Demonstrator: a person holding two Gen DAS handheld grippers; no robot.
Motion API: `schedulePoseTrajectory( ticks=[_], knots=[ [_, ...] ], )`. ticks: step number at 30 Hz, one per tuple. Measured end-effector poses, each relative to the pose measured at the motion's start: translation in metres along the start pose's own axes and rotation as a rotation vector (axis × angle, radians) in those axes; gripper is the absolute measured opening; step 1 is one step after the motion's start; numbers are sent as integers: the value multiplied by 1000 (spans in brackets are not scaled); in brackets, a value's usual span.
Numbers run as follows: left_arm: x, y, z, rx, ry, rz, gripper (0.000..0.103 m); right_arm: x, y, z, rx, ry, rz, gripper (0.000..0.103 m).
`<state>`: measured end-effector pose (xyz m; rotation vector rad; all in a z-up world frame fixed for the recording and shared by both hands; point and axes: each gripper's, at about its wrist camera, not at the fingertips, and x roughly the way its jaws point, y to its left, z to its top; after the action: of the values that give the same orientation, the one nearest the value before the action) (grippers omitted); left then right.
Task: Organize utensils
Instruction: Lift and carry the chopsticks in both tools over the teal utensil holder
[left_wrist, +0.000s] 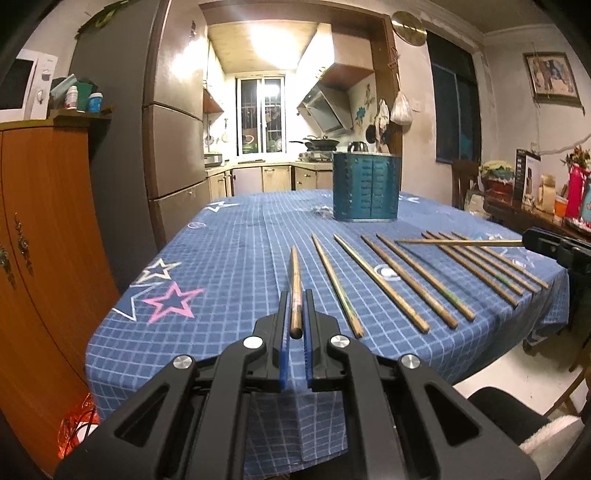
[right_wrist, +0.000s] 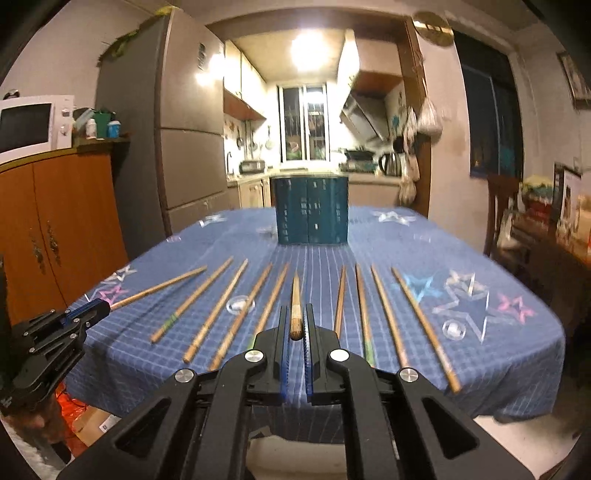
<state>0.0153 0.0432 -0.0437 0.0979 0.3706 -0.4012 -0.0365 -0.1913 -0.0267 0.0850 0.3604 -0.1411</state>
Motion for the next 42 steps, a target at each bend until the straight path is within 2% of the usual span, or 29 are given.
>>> schedulePoseTrajectory(
  ticks=[11,17,23,31,37,42],
  knots=[
    [-22,2,38,-37,-72,19,5,-27,-9,32,-31,-85,11,8],
    [-25,8,73,-77,-62,3,5,-33,-11,57,-87,-110,56,8],
    [-15,11,109,-90,-5,-4,5,-16,-24,92,-93,-40,143,8],
    [2,12,158,-94,48,17,5,13,-35,145,-139,40,208,8],
    [11,4,174,-89,89,52,5,29,-40,168,-163,77,244,8],
    [9,-4,191,-71,82,91,5,31,-44,185,-173,85,272,8]
  ],
)
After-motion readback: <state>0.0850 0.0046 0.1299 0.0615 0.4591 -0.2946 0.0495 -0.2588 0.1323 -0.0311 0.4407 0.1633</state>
